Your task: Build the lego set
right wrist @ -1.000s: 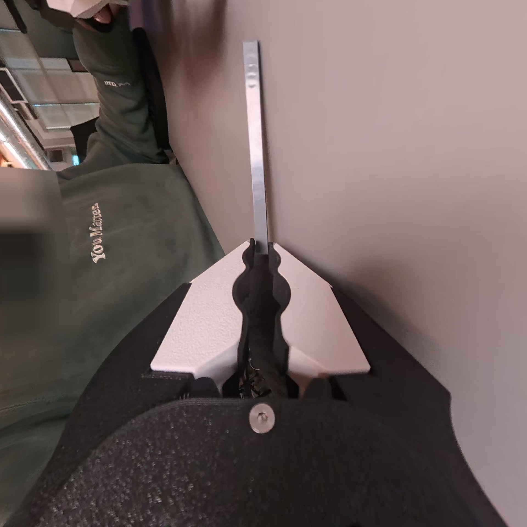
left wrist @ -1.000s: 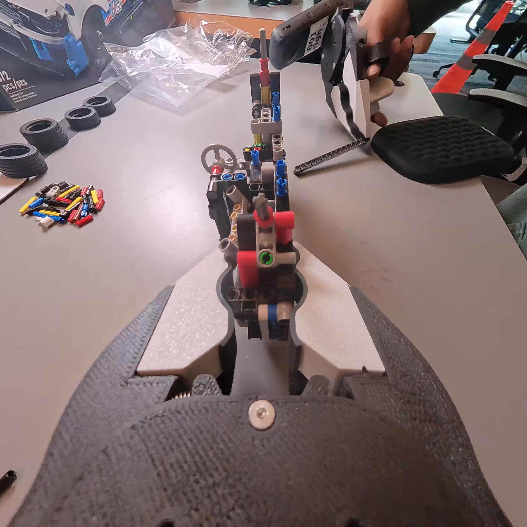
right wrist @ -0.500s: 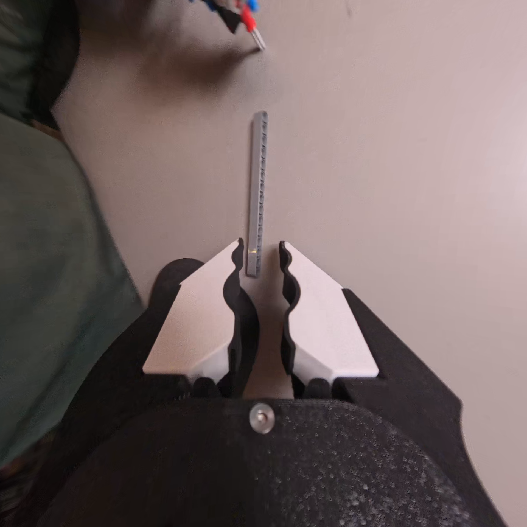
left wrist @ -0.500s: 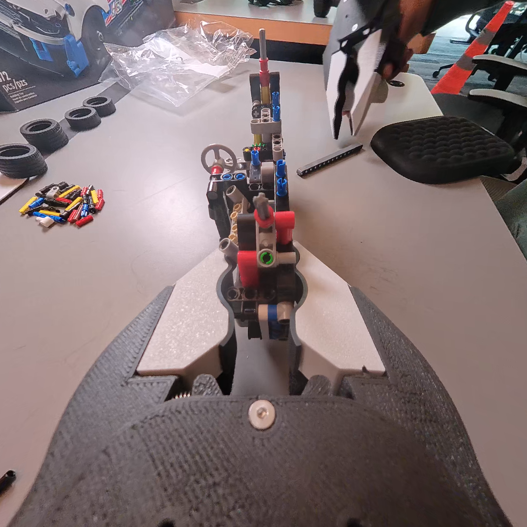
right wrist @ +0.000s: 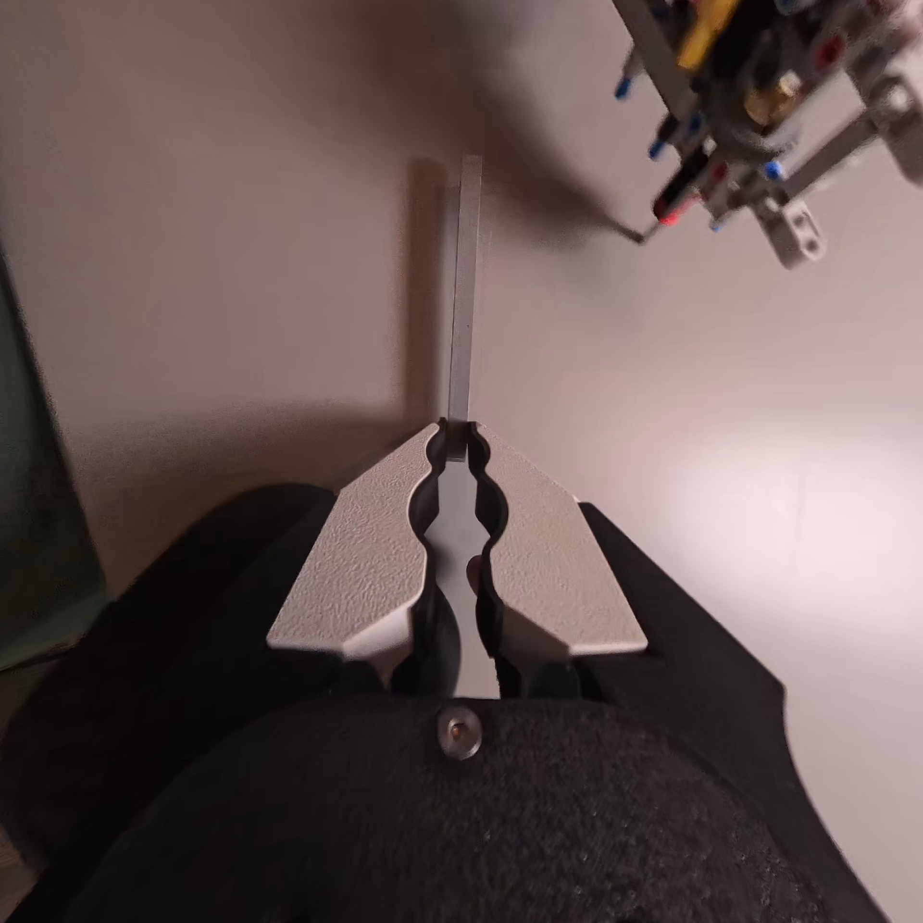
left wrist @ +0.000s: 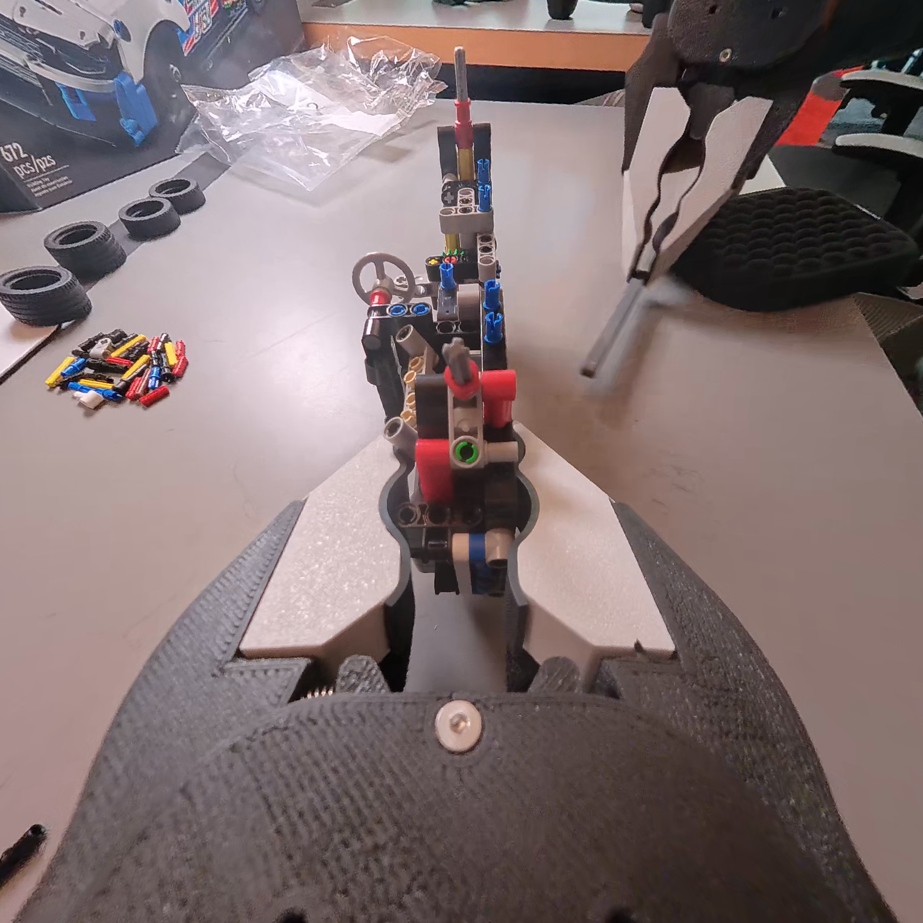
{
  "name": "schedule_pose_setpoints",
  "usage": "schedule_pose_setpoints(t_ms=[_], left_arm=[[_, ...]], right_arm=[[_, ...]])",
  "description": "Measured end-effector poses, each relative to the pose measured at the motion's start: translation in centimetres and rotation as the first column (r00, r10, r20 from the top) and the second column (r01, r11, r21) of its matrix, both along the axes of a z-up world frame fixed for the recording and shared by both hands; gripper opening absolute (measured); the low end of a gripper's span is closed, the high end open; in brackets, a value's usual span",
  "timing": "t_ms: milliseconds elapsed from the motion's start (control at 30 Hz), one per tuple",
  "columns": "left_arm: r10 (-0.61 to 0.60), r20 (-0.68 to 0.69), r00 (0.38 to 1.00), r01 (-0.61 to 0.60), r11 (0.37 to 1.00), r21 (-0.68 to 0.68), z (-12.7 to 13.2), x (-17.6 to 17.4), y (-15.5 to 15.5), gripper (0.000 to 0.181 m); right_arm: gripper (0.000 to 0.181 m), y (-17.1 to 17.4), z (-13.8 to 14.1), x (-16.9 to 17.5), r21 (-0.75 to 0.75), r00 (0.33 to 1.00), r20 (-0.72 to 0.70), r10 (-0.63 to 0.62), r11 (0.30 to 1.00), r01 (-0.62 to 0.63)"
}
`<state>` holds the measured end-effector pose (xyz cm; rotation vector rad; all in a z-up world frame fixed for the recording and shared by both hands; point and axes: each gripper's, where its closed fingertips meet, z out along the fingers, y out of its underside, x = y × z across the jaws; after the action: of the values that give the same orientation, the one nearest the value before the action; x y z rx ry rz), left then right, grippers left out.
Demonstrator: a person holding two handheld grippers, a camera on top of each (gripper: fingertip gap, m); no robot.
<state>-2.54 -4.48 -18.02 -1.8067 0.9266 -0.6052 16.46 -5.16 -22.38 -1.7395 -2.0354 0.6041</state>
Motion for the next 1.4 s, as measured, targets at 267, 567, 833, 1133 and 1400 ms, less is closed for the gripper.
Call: schedule_pose_setpoints(t_ms=[267,567,833,1133,1400], left_arm=[[0.001,-0.011,1.000,-0.001,1.000,0.005,0.0,0.1,-0.1,0.034],[-0.007,-0.017,1.000,0.008,1.000,0.003,-0.1,0.1,-0.2,0.034],[-0.011,-0.003,1.000,0.011,1.000,-0.002,0.0,0.1,-0.2,0.034],[-0.010,-0.004,1.000,0.010,1.000,-0.003,-0.1,0.1,-0.2,0.034],[-0.011,-0.004,1.000,0.011,1.000,-0.001,0.0,0.1,-0.2,0.034]], right_arm=[[0.005,-6.2,2.9,-3.4,-0.793,0.987,0.138,0.086,0.606,0.058],[0.004,-4.5,1.8,-1.2,-0.912,0.936,0.343,0.077,0.263,0.313],[0.014,-2.8,1.2,-1.1,-0.905,0.927,0.374,-0.019,0.212,0.370],[0.016,-0.4,1.8,-1.9,-0.824,0.964,0.200,-0.173,0.503,0.261],[0.016,-3.3,1.2,-3.8,0.093,0.979,-0.131,0.154,0.985,-0.143]])
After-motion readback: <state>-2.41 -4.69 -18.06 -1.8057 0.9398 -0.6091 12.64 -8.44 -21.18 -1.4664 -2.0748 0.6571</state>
